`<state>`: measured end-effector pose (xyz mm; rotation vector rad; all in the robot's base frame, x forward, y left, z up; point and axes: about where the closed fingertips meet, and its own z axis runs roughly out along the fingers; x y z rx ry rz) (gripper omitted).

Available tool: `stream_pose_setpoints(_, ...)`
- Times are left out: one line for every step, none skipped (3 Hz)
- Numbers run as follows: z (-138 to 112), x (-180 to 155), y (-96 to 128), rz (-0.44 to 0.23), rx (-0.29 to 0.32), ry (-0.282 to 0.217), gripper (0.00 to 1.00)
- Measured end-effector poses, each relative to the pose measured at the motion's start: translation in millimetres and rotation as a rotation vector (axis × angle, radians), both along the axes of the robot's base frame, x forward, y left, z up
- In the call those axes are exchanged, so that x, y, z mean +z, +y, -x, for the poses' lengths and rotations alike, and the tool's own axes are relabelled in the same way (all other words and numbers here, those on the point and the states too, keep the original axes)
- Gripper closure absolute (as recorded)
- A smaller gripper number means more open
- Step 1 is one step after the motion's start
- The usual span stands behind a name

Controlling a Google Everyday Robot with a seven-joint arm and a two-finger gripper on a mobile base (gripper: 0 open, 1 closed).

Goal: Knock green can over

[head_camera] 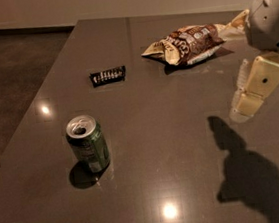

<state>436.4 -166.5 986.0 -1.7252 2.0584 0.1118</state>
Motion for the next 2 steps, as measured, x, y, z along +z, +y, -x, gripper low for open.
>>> stream_pose_setpoints(6.6, -5.2, 46.2, -0.120, 0.032, 0.009, 0.00)
stream_pose_setpoints(8.6, -21.5, 73.2, -0.191, 0.033, 0.031, 0.00)
